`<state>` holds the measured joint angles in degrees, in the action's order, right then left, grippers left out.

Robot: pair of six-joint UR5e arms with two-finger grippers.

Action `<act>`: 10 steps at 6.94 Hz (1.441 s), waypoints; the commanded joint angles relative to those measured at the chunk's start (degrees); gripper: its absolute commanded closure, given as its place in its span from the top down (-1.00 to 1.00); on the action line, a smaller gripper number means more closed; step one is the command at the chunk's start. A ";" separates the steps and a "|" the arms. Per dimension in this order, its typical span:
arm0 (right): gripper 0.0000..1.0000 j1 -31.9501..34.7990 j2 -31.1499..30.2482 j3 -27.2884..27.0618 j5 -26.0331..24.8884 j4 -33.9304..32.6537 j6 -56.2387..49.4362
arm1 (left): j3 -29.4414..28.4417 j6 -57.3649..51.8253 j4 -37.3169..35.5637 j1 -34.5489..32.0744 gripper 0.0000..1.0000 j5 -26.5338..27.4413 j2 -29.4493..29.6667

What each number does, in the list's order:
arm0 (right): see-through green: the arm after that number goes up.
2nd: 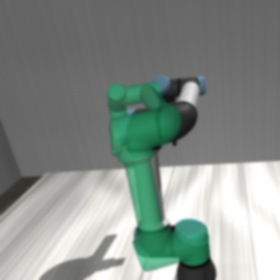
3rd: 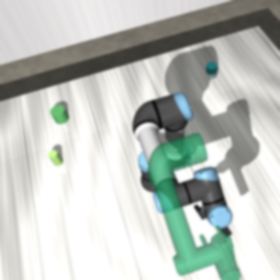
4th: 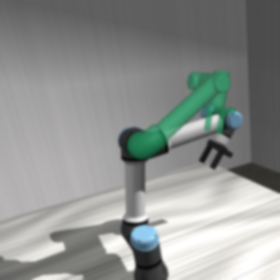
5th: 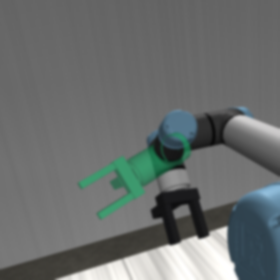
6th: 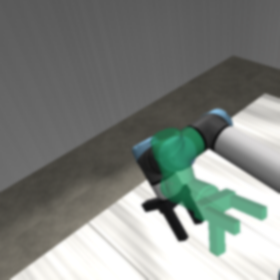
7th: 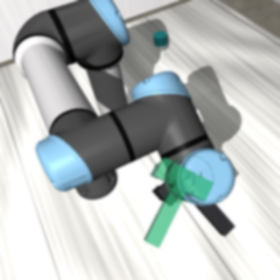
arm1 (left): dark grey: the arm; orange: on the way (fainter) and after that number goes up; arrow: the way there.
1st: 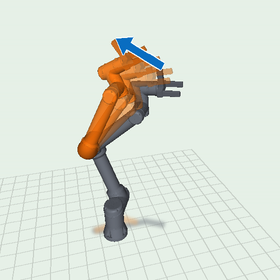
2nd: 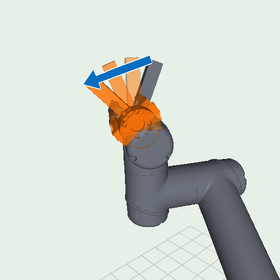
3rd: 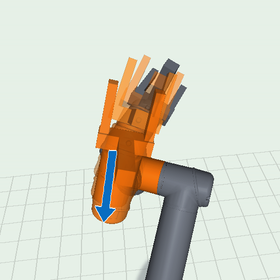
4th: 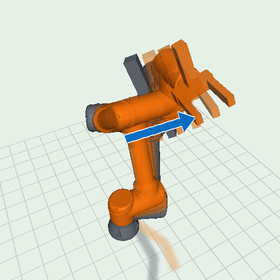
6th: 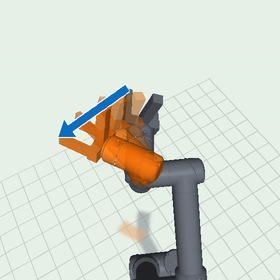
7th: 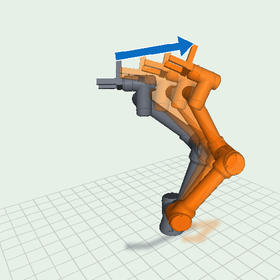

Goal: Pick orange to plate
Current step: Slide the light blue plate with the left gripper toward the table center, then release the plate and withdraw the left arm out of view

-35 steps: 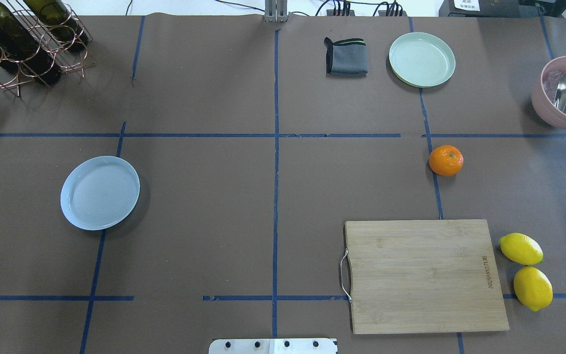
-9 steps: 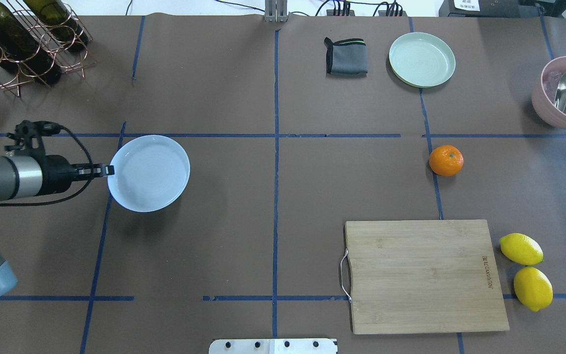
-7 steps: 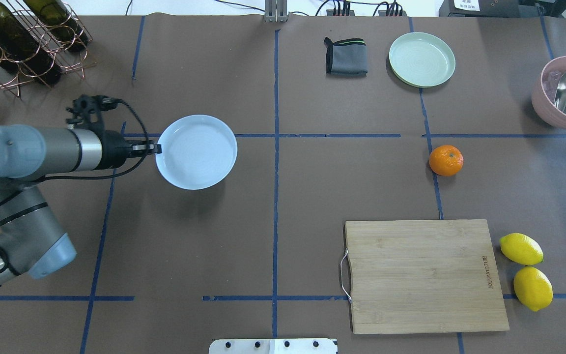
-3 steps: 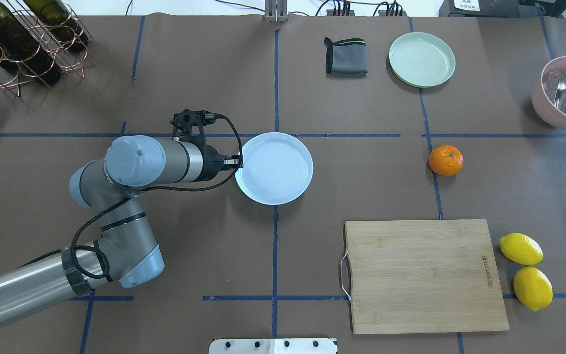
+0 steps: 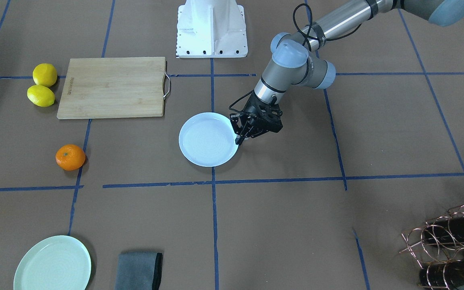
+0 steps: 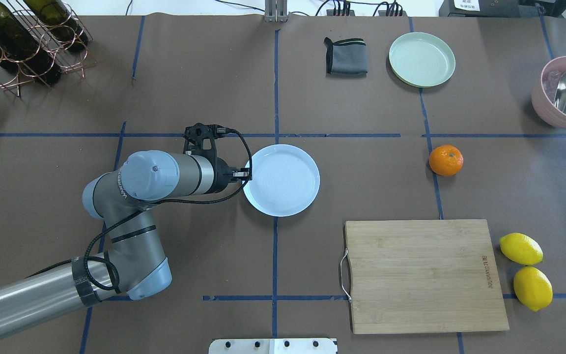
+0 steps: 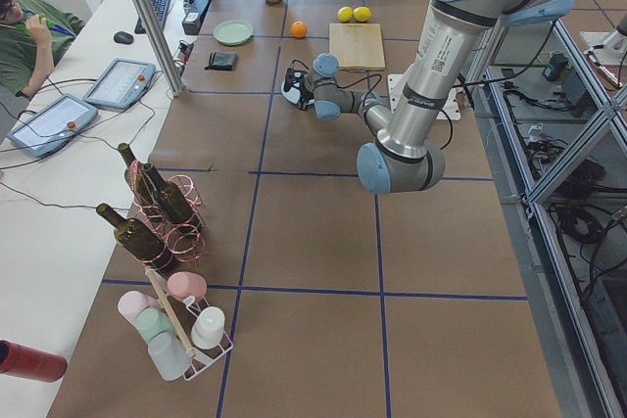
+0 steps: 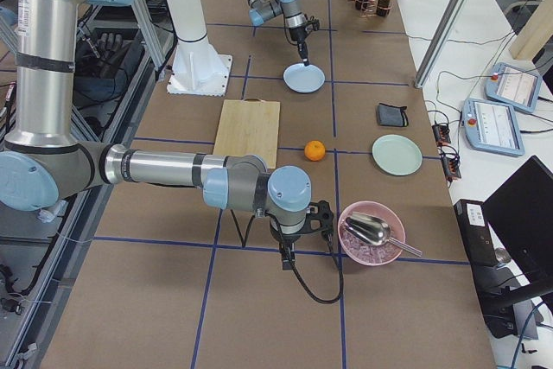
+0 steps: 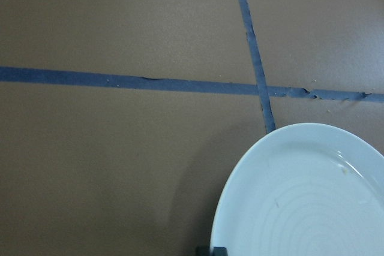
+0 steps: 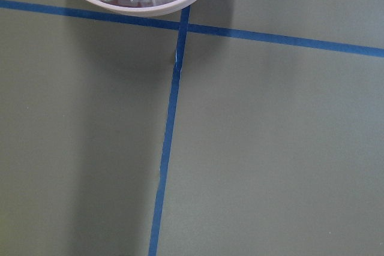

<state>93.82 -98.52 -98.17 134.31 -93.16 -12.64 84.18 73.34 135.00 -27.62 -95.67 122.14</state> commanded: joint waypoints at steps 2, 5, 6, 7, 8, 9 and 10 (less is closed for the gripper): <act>1.00 -0.04 0.00 0.00 -0.19 0.79 -0.28 | 0.38 -0.38 -0.09 -0.06 0.46 0.04 -0.32; 1.00 -0.04 0.00 1.57 0.60 8.56 -0.63 | 7.79 -7.01 -8.63 -3.56 1.00 -2.14 -2.76; 1.00 -0.04 0.08 1.58 0.69 8.87 -0.55 | 14.11 -15.33 -18.62 -7.23 1.00 -5.12 -3.39; 1.00 -0.82 0.78 0.97 0.69 8.96 -0.46 | 19.22 -23.33 -25.59 -11.36 1.00 -8.36 -5.05; 1.00 -1.52 0.87 0.27 0.78 9.40 0.07 | 22.32 -30.81 -28.80 -16.97 1.00 -12.83 -7.94; 1.00 -2.31 0.96 -2.26 1.91 9.49 3.12 | 23.65 -37.84 -29.18 -24.07 1.00 -18.88 -10.92; 1.00 -5.19 0.88 -6.46 2.45 9.58 10.19 | 23.32 -45.22 -29.35 -31.80 1.00 -27.30 -15.13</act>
<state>91.13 -97.65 -100.61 136.00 -83.75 -8.74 106.79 36.82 106.57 -50.82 -114.30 111.39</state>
